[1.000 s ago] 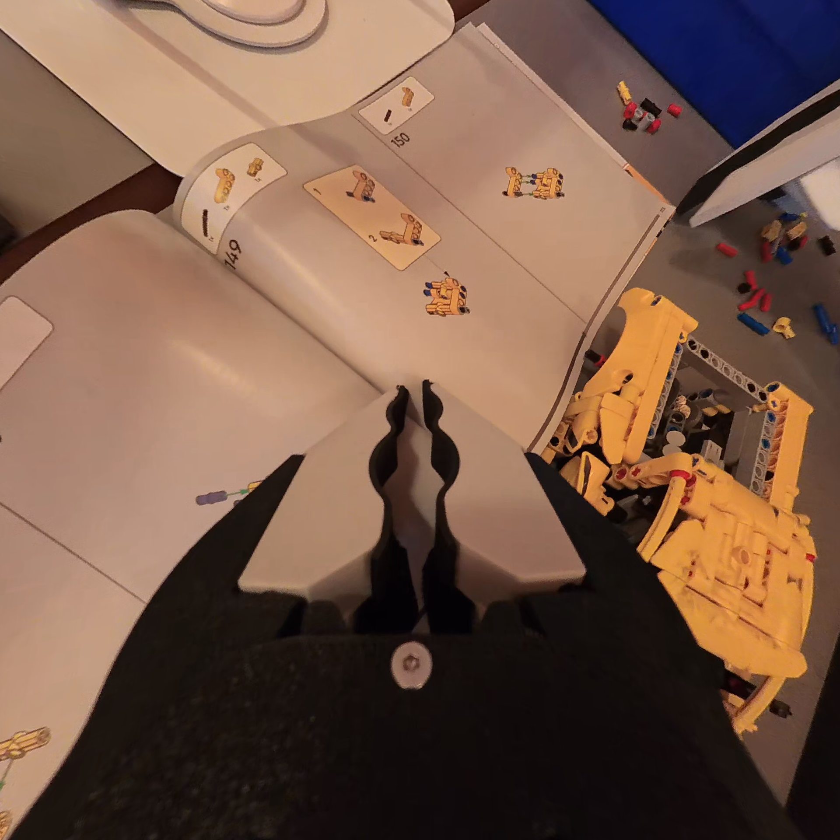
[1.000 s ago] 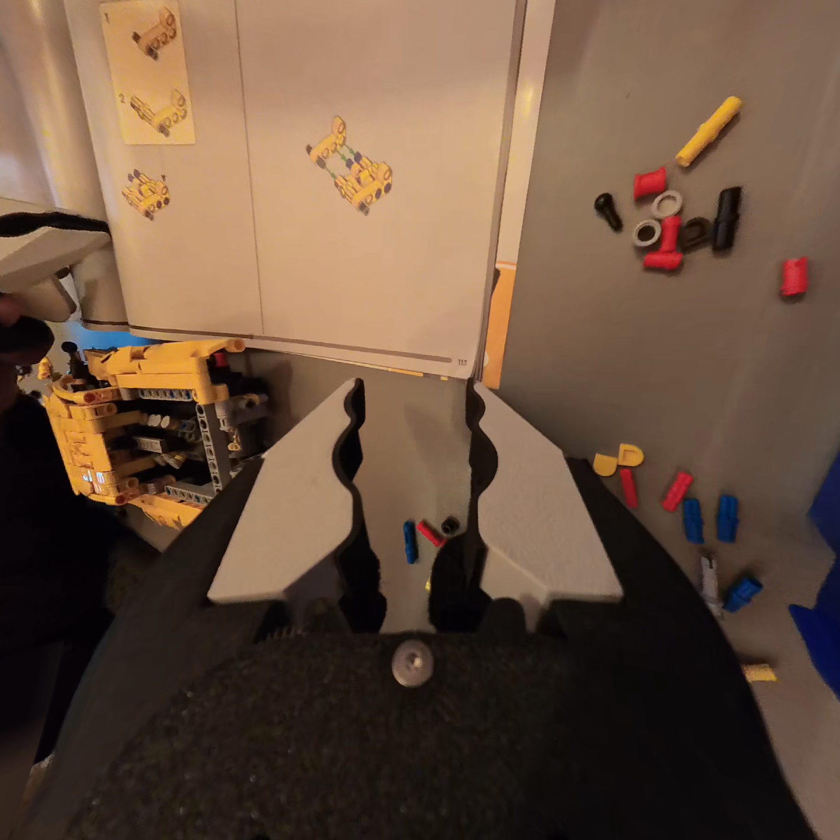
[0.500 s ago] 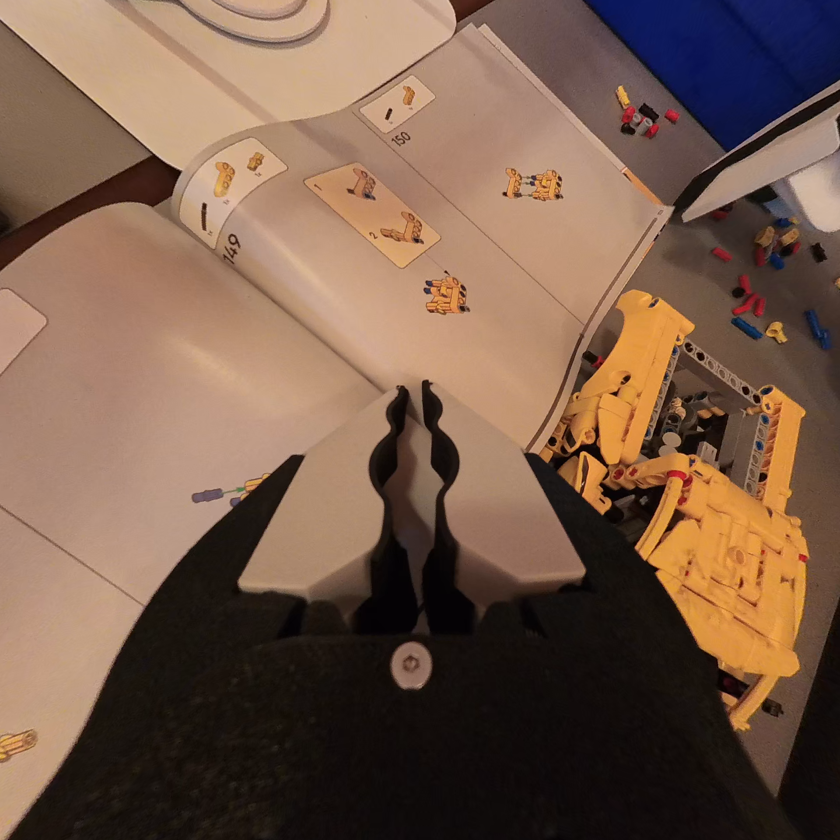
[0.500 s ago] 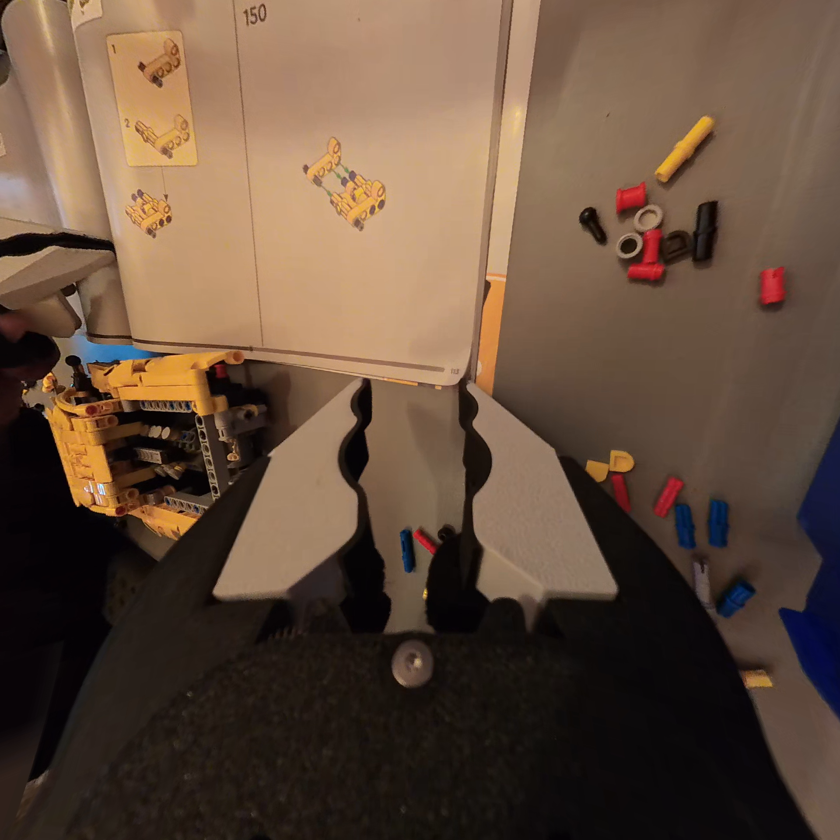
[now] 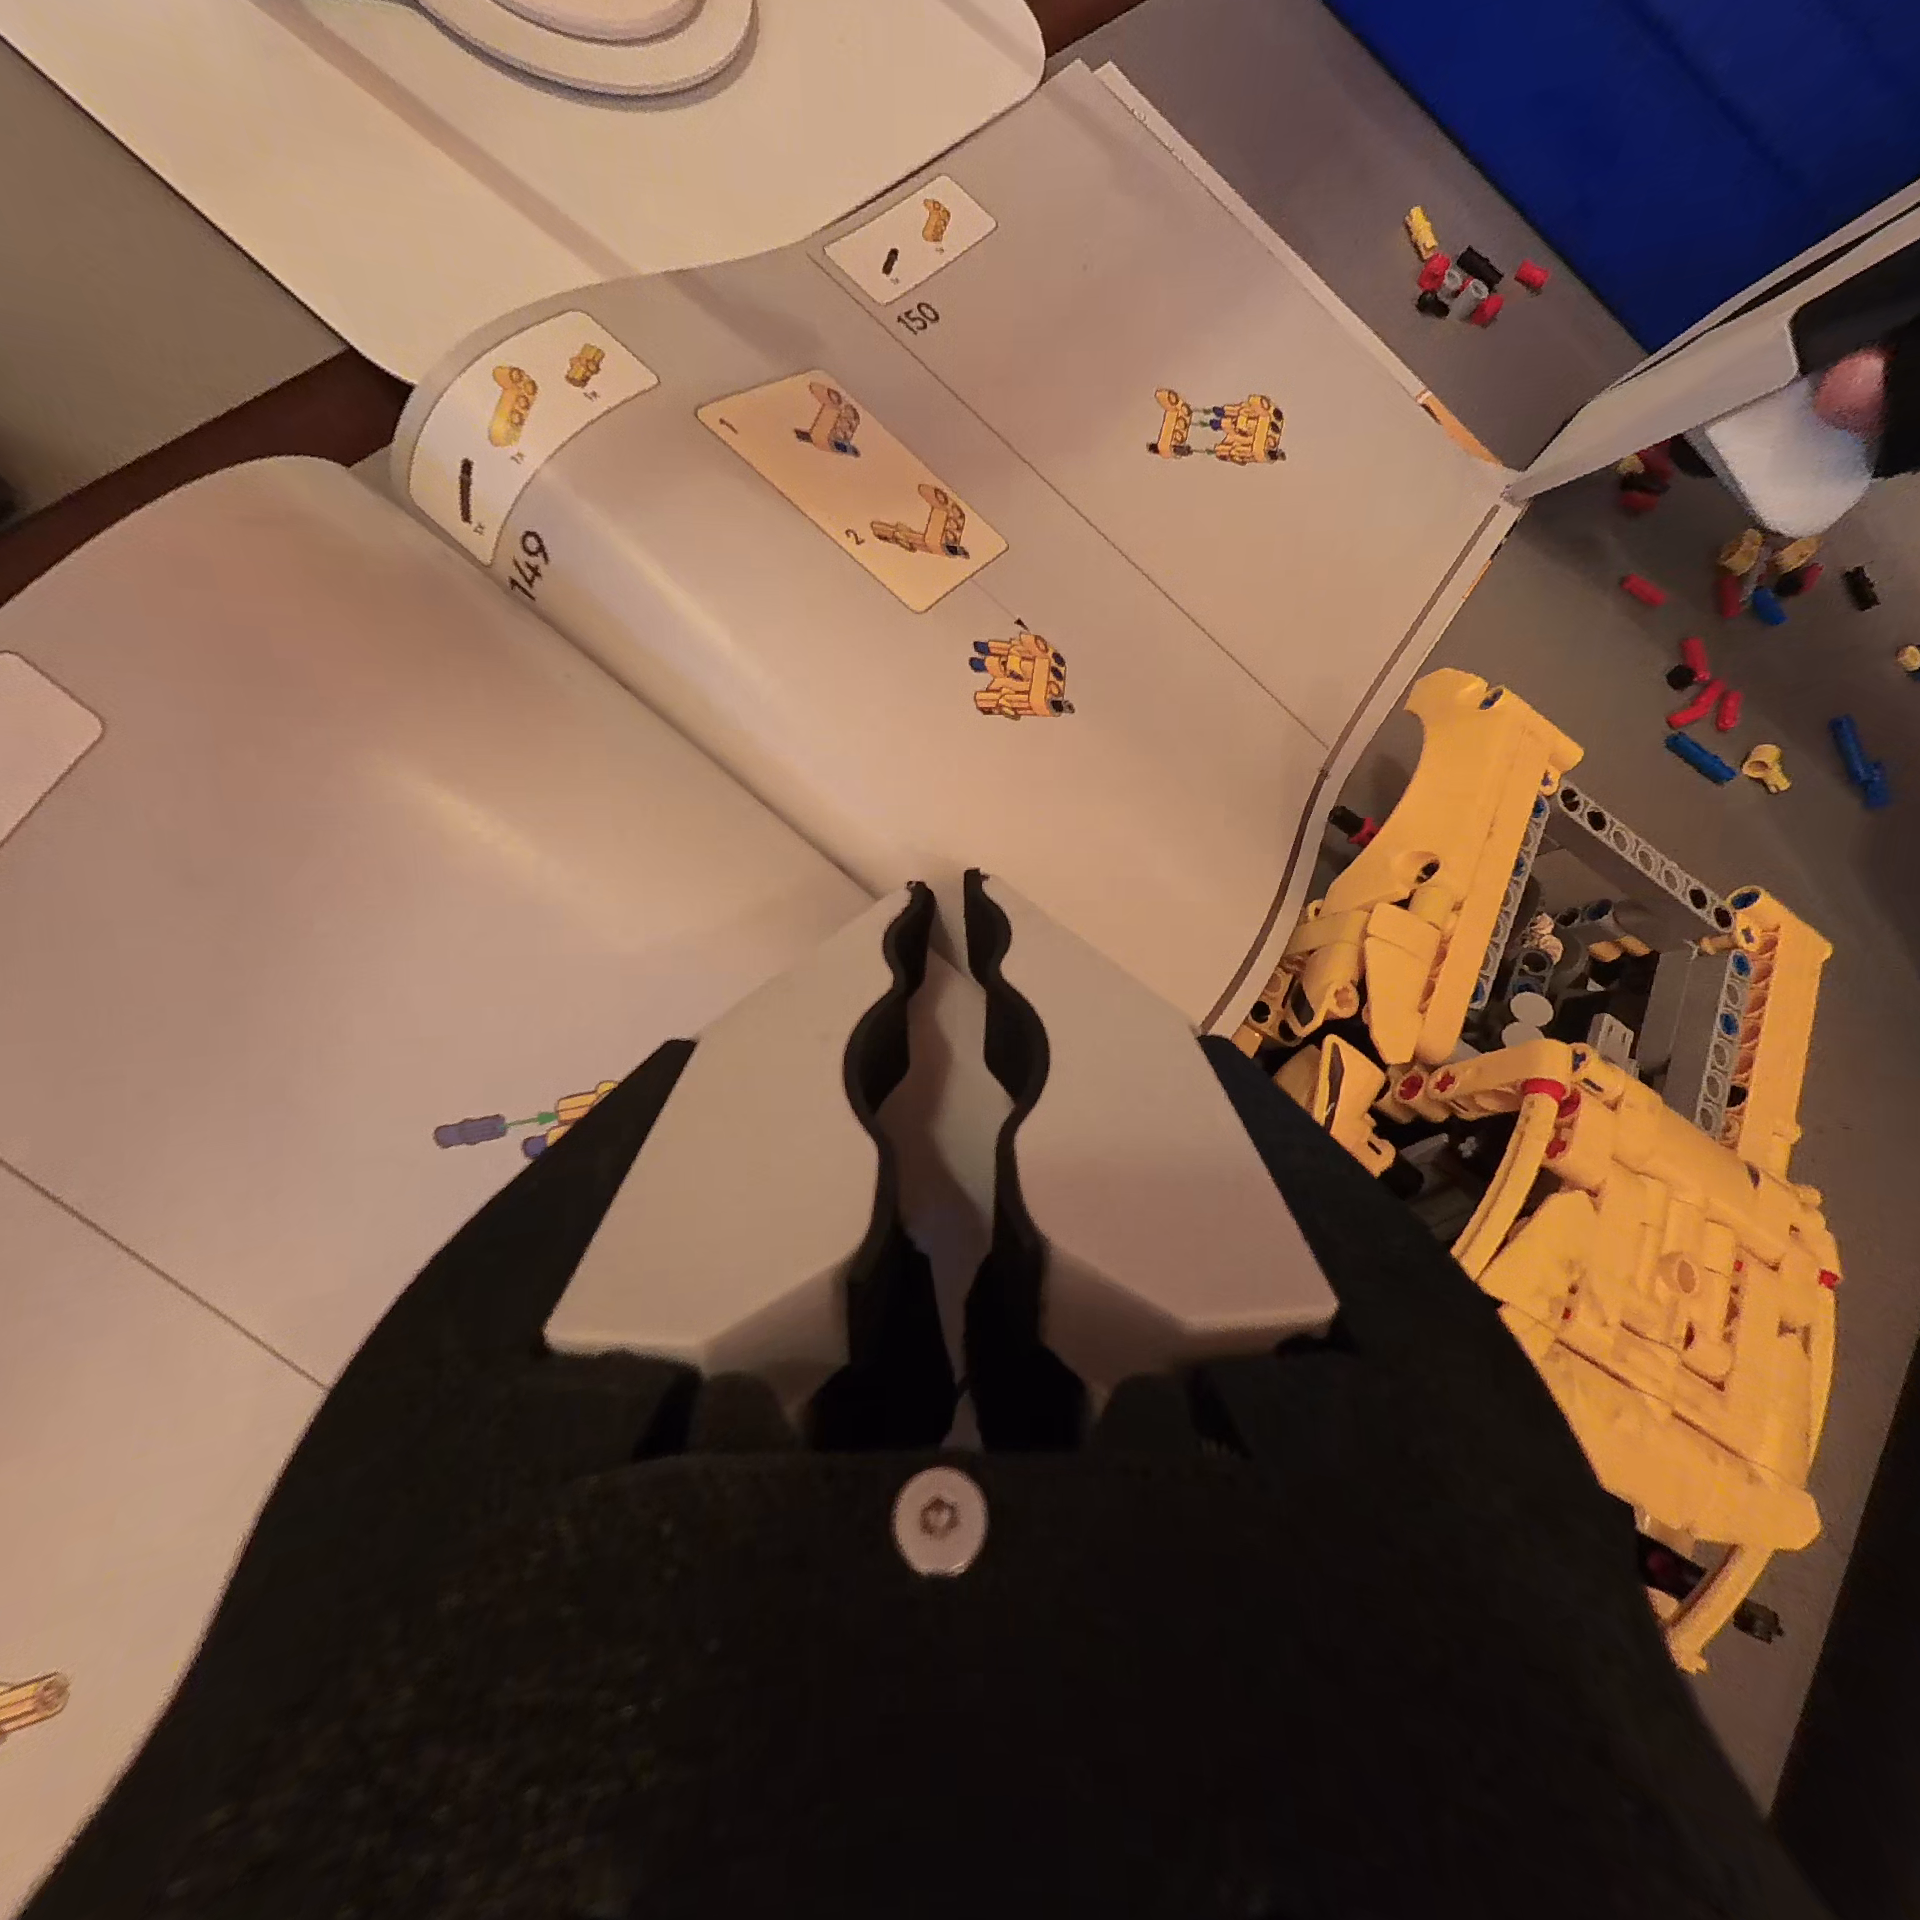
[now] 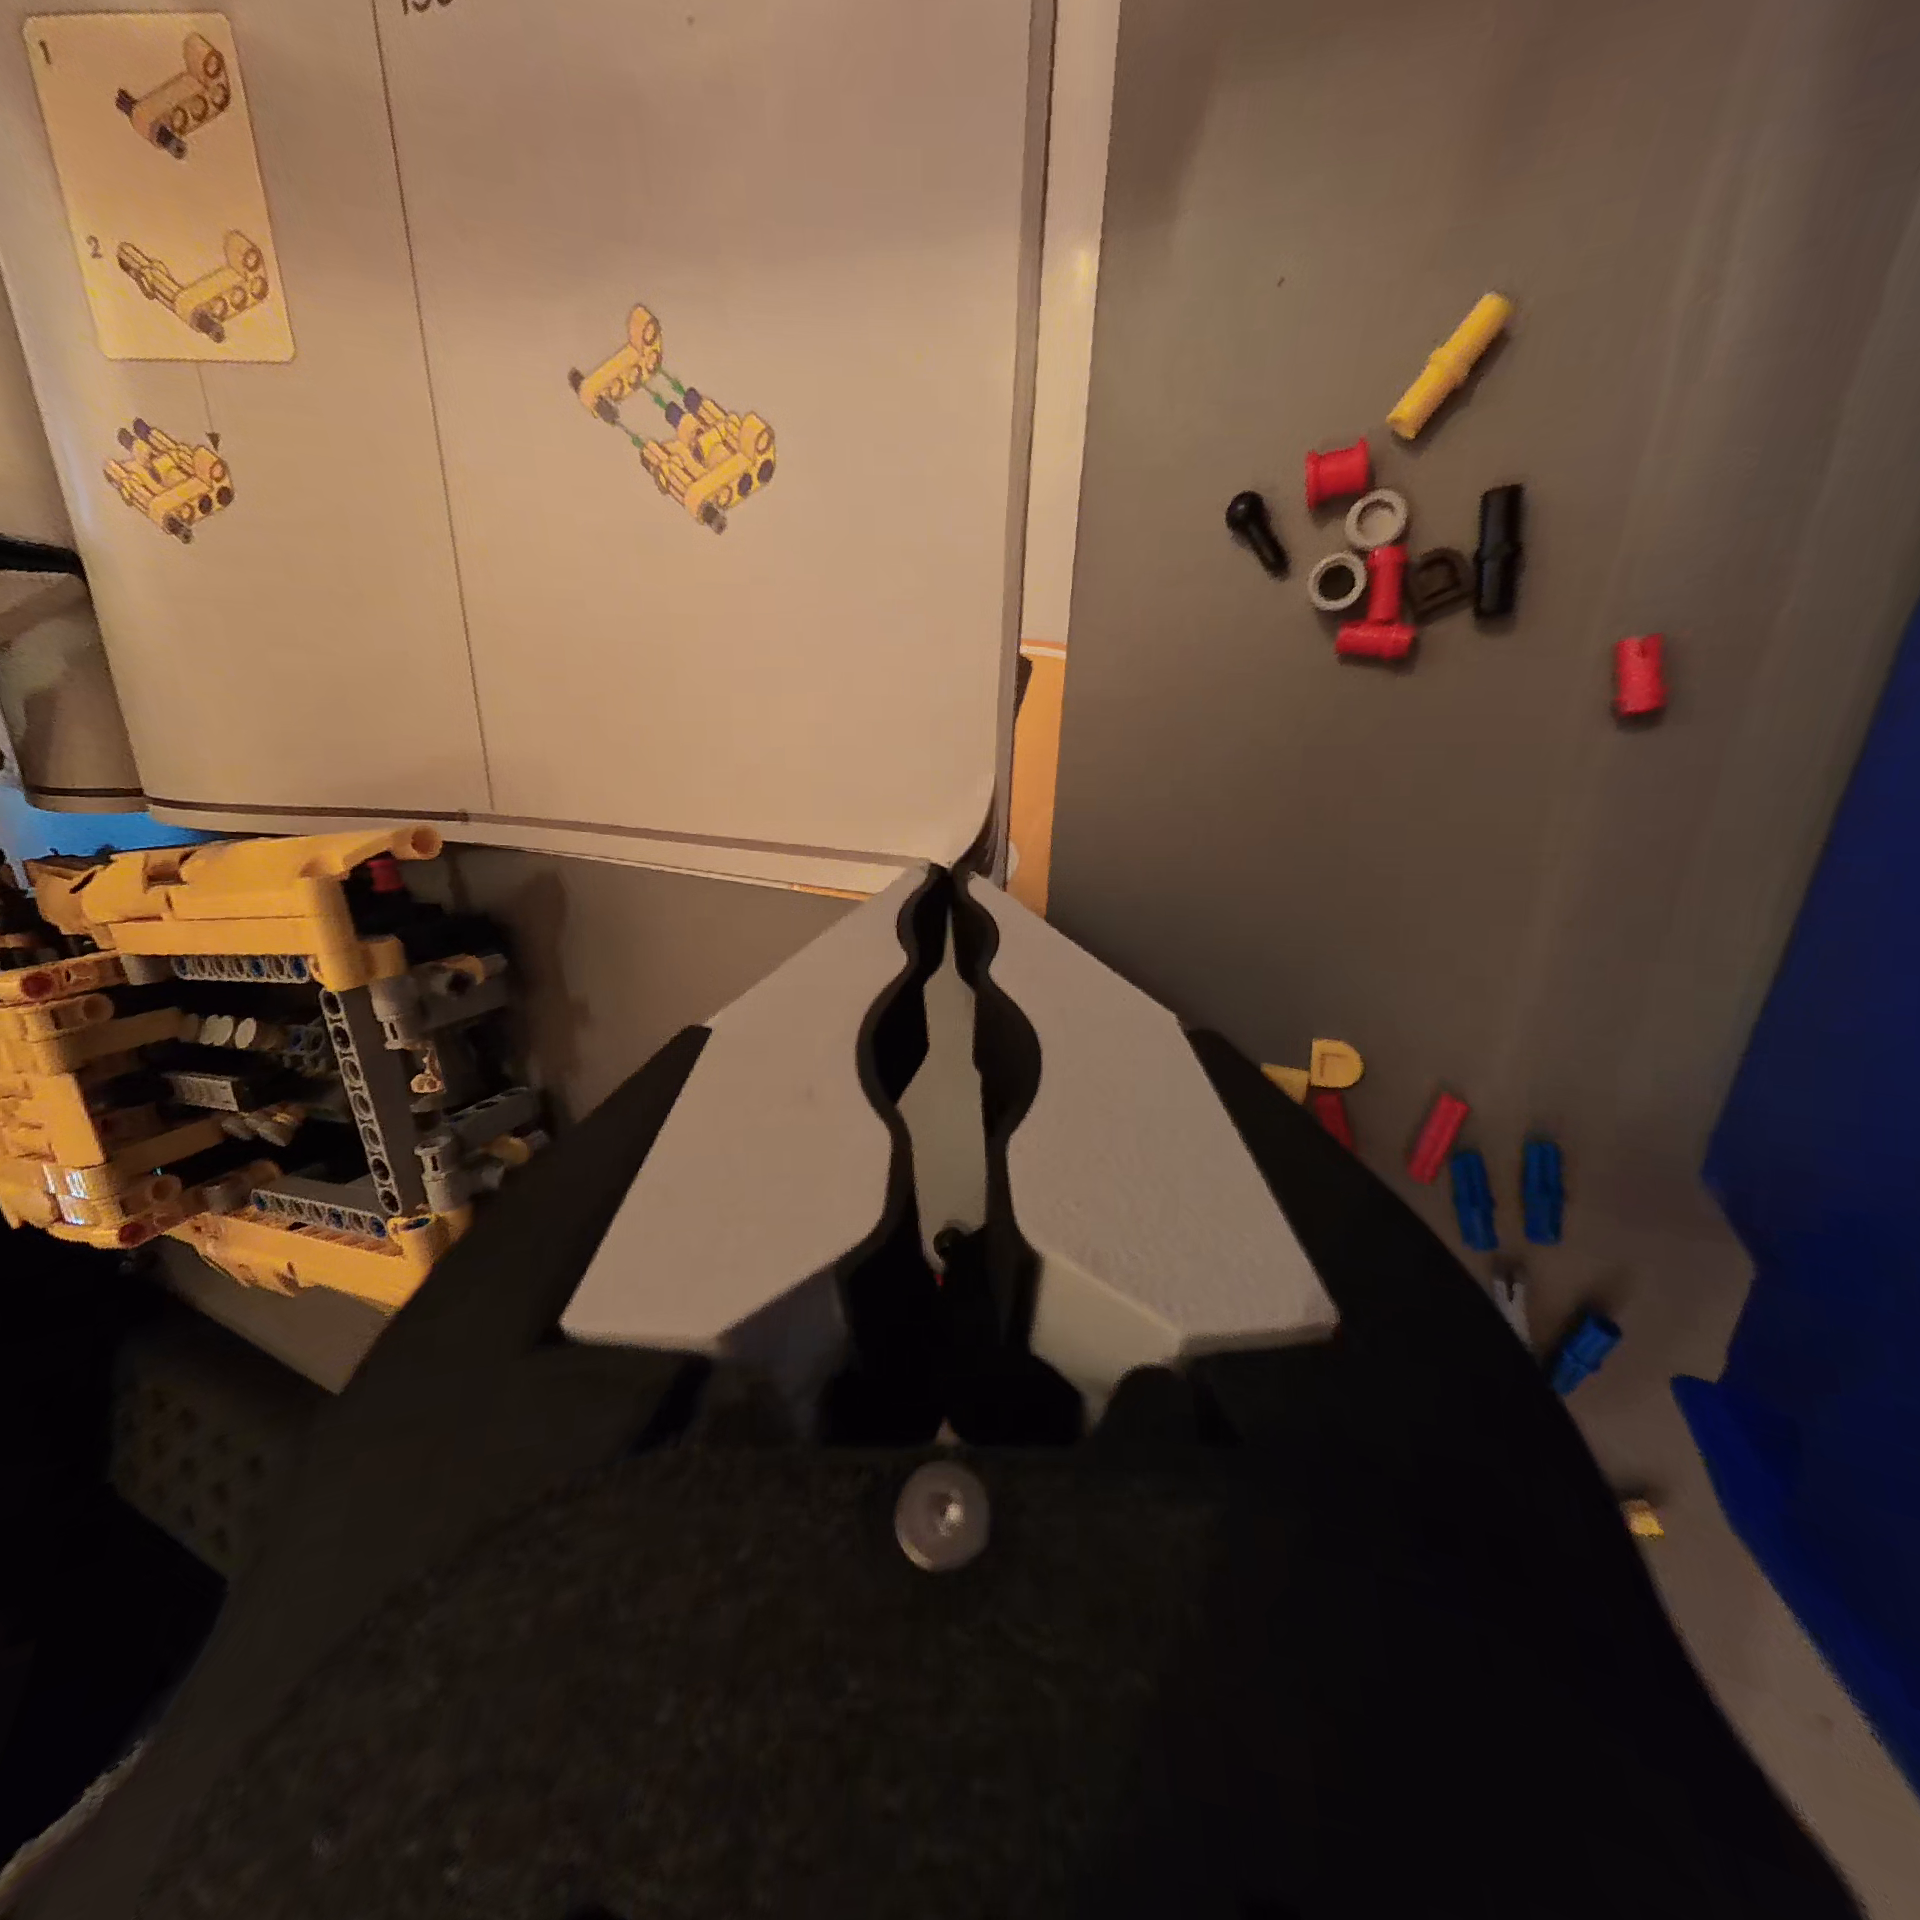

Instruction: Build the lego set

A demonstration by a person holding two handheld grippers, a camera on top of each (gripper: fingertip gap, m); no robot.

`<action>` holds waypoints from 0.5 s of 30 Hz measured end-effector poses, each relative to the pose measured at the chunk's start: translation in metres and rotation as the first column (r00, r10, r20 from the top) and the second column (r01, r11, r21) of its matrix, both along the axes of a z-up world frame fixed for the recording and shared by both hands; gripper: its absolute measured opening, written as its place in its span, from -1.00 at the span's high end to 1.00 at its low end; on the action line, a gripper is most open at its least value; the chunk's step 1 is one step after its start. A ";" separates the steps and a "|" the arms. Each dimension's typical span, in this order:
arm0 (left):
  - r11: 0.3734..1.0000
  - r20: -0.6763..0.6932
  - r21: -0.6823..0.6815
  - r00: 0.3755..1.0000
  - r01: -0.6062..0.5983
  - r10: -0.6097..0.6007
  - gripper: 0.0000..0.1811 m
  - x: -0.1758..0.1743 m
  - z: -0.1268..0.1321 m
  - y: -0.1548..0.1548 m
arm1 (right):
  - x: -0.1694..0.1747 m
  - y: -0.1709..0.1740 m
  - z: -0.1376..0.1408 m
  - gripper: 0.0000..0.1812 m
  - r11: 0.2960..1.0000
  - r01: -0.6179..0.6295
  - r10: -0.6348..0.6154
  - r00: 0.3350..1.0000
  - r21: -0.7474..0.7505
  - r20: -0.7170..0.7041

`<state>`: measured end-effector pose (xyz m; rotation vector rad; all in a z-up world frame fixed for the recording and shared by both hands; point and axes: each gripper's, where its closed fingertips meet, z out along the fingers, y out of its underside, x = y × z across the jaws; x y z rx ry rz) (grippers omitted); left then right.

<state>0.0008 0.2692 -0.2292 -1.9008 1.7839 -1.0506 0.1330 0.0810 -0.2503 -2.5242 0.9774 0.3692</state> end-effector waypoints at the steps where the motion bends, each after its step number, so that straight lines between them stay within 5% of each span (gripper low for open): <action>1: 1.000 0.000 -0.002 1.000 0.000 0.000 0.93 0.000 0.000 0.000 | 0.000 0.000 0.001 1.00 1.000 -0.009 0.009 1.000 -0.002 0.011; 8: 0.999 0.034 -0.018 0.999 -0.033 0.034 0.88 0.003 0.009 0.005 | -0.010 0.012 0.031 1.00 0.993 -0.109 0.102 0.988 0.053 0.116; 15: 0.987 0.287 -0.162 0.957 0.018 0.030 0.68 0.016 0.063 -0.015 | -0.047 0.056 0.084 1.00 0.930 -0.323 0.248 0.903 0.174 0.351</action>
